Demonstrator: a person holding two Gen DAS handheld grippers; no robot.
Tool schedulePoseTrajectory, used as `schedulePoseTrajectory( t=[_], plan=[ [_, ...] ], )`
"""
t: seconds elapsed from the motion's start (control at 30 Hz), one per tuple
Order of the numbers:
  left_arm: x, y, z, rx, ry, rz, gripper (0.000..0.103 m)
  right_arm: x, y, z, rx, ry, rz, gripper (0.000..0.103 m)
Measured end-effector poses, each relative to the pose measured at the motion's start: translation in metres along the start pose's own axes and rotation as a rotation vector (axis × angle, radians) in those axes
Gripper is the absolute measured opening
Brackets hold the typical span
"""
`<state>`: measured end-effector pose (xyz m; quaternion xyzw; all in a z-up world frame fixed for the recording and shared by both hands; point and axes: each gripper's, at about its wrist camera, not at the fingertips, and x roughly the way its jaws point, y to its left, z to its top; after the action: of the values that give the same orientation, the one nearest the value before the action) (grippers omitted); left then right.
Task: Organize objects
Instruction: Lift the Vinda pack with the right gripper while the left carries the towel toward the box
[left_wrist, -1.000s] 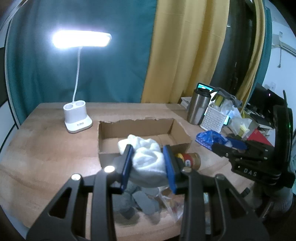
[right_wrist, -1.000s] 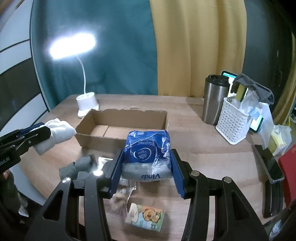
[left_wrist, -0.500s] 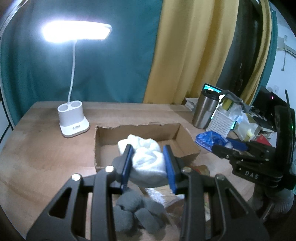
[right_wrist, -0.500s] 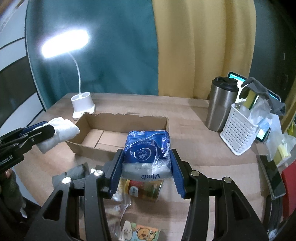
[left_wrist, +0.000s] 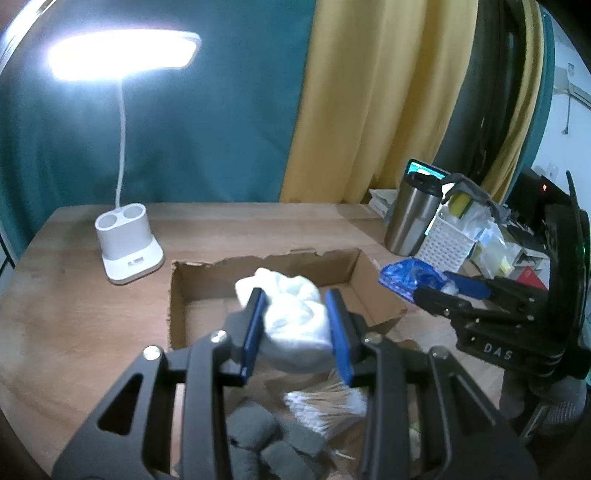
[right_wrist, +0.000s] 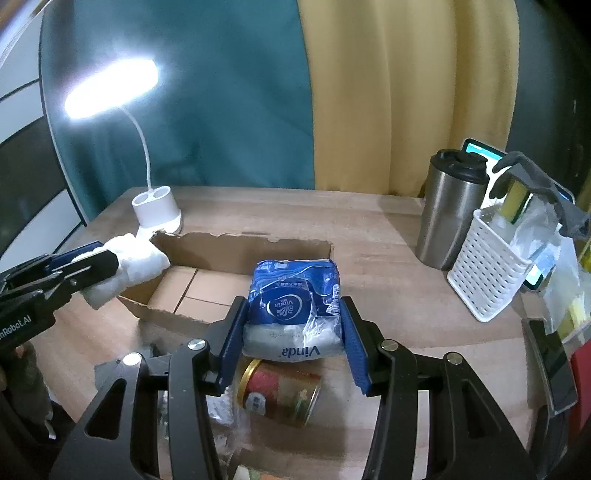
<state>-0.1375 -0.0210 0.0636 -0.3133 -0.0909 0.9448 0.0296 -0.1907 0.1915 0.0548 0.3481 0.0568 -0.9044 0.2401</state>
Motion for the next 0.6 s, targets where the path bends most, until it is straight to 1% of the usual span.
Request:
schedulePoseTrajectory(
  t=[0.33,0.6],
  plan=[
    [0.03,-0.005,0.004,-0.006,0.035,-0.011,0.035,0.026,-0.006,0.009,-0.011,0.032,0.025,0.052],
    [0.051,0.002,0.006,-0.019,0.059,-0.017,0.035,0.052,-0.005,0.014,-0.01,0.065,0.039,0.052]
  ],
)
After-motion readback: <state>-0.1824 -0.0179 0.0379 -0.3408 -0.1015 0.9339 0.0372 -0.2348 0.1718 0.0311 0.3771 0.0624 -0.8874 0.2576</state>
